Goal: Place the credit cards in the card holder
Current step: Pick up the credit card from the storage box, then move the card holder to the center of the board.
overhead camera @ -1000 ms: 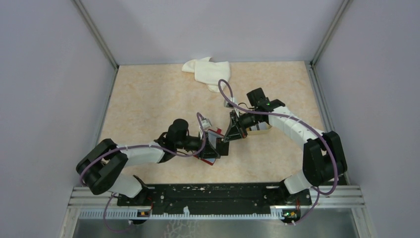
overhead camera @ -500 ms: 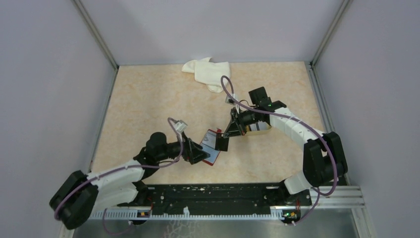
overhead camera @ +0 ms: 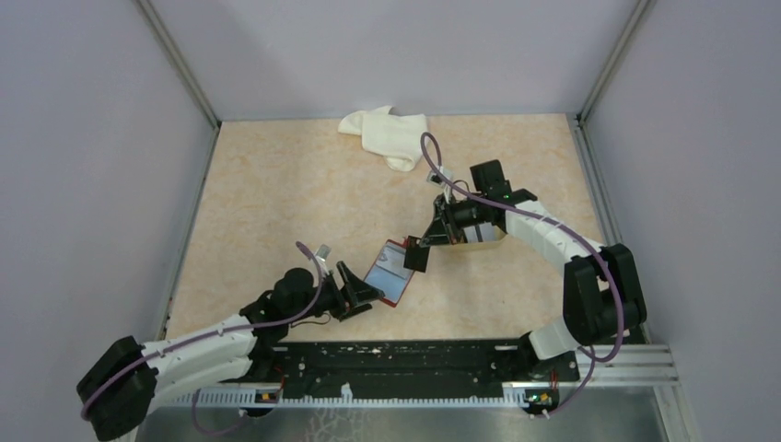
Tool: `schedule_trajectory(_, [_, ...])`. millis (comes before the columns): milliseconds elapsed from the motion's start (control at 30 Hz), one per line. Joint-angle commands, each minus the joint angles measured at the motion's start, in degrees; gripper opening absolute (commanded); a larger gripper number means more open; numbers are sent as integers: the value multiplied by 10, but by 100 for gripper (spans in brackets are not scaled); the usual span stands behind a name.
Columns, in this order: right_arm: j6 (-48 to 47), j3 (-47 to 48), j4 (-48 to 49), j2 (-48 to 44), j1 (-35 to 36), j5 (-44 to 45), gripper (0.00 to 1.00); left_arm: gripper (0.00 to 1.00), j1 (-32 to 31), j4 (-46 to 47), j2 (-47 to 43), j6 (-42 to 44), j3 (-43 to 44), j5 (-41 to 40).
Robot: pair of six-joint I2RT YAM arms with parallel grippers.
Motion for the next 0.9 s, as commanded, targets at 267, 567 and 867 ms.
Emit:
schedule_trajectory(267, [35, 2, 41, -28, -82, -8, 0, 50, -220, -246, 261, -137, 294, -279])
schedule_trajectory(567, [43, -4, 48, -44, -98, -17, 0, 30, -254, -327, 438, -86, 404, -353])
schedule_trajectory(867, [44, -5, 49, -46, -98, -17, 0, 21, -252, -447, 476, -92, 428, -427])
